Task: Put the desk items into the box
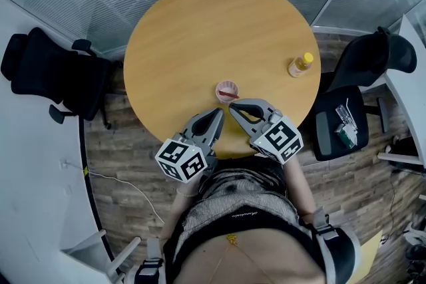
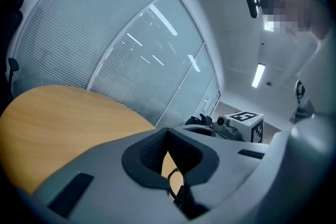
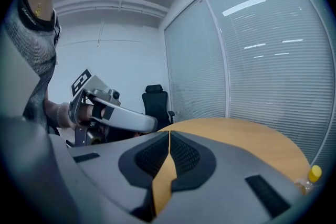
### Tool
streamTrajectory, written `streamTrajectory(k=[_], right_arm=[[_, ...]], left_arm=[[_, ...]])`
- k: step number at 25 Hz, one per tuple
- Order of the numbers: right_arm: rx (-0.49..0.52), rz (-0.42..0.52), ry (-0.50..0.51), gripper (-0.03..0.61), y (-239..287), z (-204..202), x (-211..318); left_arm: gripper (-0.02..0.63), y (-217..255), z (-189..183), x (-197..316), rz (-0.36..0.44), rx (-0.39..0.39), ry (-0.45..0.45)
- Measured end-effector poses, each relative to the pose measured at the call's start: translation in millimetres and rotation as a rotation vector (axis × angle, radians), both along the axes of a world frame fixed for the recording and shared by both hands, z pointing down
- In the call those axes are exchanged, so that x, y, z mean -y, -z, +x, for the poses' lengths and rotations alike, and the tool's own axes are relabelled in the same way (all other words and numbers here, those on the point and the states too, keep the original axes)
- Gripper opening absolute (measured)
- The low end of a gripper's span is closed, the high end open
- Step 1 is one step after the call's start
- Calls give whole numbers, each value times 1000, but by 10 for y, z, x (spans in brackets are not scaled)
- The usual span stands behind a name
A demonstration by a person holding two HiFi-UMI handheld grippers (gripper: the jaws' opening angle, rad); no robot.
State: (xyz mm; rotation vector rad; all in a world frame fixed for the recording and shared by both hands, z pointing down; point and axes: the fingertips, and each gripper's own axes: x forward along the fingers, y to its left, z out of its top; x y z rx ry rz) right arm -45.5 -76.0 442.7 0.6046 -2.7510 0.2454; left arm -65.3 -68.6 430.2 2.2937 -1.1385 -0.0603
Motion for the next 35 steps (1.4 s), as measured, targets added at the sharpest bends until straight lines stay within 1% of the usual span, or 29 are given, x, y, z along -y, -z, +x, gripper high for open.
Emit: streamTrajectory(k=[4,8,19,25,35], right_arm=[[28,38,-16,26,157,13,65],[64,64,-22,26,253,28,101],[108,92,-10,26,390,8,172],[95,108,-6,23,401,-7,208],[72,105,-30,21,328,-6,180]], left_arm=[[2,92,-23,53,34,9,3],[2,128,-22,80,50,14,0],[2,269,-36,153,111,-25,-11],[2,288,-34,186,125,-36,-15],[2,258,-47,150,112,-35,-27]])
